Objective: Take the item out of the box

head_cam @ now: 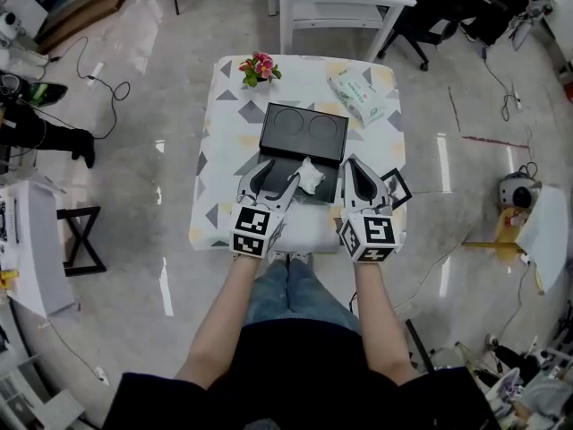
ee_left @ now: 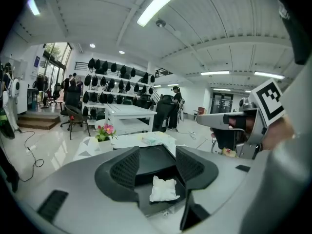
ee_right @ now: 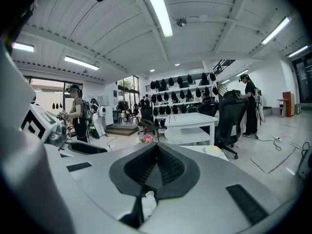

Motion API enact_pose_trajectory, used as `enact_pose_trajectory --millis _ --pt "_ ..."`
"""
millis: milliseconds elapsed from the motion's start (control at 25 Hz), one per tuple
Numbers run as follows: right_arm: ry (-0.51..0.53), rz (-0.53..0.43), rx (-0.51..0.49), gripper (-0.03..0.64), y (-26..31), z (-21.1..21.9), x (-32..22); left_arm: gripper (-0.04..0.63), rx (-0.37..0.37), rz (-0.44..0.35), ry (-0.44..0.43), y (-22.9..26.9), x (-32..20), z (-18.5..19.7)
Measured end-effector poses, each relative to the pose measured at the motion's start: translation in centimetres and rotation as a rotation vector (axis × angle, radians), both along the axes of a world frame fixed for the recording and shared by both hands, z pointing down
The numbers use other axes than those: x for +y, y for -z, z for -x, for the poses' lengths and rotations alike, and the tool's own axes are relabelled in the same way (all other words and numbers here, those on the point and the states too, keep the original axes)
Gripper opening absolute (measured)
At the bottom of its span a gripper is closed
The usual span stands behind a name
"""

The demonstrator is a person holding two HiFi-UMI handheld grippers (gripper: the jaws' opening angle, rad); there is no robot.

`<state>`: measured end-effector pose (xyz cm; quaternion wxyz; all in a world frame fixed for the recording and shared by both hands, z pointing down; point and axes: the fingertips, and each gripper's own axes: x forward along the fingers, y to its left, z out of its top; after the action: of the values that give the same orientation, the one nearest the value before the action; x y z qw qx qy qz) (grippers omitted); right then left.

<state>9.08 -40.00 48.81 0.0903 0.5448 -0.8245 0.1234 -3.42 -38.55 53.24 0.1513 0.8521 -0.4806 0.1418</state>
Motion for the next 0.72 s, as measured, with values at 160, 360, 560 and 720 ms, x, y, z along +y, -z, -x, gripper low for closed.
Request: enact_pose_trajectory --millis 160,360,560,720 --pt "-0.001 0.042 0.021 0.003 -1.9 -0.5 -1.5 0.239 -0.046 0.129 -0.050 -4.0 -1.1 -1.8" --pt "0.008 0.090 0.044 0.003 -4.6 -0.9 -3.6 0.245 -0.099 0.289 -0.096 -9.1 -2.7 -3.6" --pt "0.023 0.141 0.069 0.003 -7.1 -1.2 -5.0 0.245 -0.155 0.422 -0.135 -13.4 -3.0 -5.1" --pt "0.034 0.179 0.078 0.003 -8.8 -1.1 -6.0 0.245 -0.204 0.521 -0.177 -16.0 -2.9 -6.2"
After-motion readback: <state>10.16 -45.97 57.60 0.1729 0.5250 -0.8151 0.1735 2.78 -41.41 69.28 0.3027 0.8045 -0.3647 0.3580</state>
